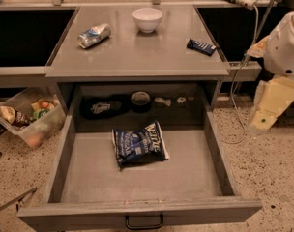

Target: Pick blue chip bag from top drawer and place on counter

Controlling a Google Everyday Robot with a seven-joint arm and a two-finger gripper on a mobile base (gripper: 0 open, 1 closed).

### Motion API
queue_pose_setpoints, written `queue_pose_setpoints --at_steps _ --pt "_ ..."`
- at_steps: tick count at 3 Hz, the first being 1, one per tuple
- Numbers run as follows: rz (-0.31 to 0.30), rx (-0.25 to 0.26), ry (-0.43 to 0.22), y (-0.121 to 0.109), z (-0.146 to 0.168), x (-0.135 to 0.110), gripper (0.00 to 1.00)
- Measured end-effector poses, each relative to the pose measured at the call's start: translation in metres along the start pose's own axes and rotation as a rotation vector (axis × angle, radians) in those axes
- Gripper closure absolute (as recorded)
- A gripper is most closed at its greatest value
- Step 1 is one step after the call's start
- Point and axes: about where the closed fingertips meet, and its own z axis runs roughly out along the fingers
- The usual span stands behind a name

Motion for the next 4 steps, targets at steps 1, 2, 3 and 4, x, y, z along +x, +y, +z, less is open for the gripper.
queue_pose_setpoints --at_steps 1,2,3,4 --pt "-0.005 -0.033 -0.044 -0.003 0.066 -0.003 0.00" --pt "0.021 -0.089 -0.116 -0.001 0.146 -0.011 0.00" --pt "0.052 -0.200 -0.202 0.011 0.211 -0.015 0.00" --pt "0.052 -0.200 -0.202 0.011 0.211 -0.015 0.00"
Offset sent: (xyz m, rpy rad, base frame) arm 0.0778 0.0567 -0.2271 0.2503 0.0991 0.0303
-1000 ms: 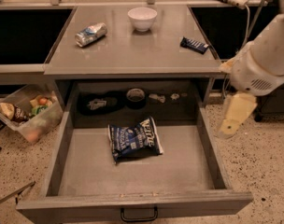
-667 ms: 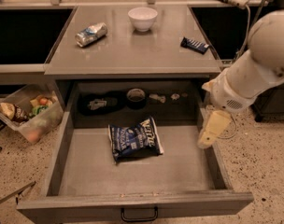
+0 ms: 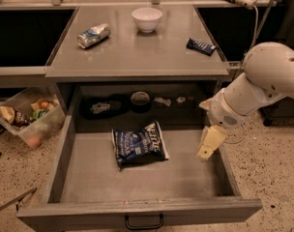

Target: Pick blue chip bag from top drawer and place on counter

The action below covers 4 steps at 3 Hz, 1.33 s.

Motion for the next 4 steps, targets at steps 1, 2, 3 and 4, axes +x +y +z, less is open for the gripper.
queue_pose_setpoints --at_steps 1,2,3,4 --pt "0.008 -0.010 -0.004 0.004 0.021 0.000 0.00" --pt "-0.005 -0.050 -0.029 0.018 0.073 -0.019 0.00" --pt "-0.049 -0.064 -0.058 0.027 0.117 -0.055 0.00" --pt "-0.091 -0.063 -0.090 0.028 0.145 -0.091 0.00"
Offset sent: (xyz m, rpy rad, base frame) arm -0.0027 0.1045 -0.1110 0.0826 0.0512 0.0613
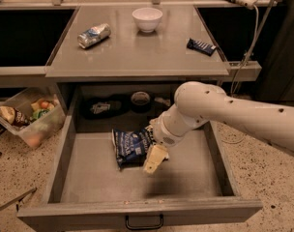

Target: Pick blue chip bag from top drawer and place on counter

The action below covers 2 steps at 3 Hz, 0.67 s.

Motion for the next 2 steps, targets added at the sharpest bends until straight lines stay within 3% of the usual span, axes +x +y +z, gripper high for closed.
queue_pose_setpoints --at_steps 2 --pt "-0.022 0.033 -0.014 -0.009 0.041 -0.034 0.00"
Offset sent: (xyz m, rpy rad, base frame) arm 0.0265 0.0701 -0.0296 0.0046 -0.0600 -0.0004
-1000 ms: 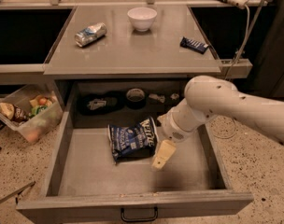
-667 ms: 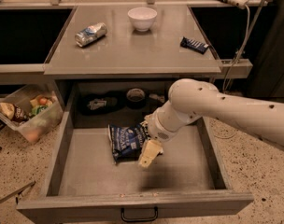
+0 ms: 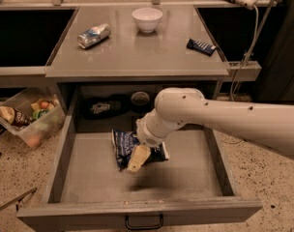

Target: Pick blue chip bag from top drawer and place on counter

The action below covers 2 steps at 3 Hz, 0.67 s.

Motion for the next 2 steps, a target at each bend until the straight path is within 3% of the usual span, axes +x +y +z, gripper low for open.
queue_pose_setpoints --at_steps 1,2 --pt "0.001 -0.012 0.036 0.002 0.022 -0.001 0.00" --pt "0.017 -0.065 0.054 0.006 0.042 0.005 0.19"
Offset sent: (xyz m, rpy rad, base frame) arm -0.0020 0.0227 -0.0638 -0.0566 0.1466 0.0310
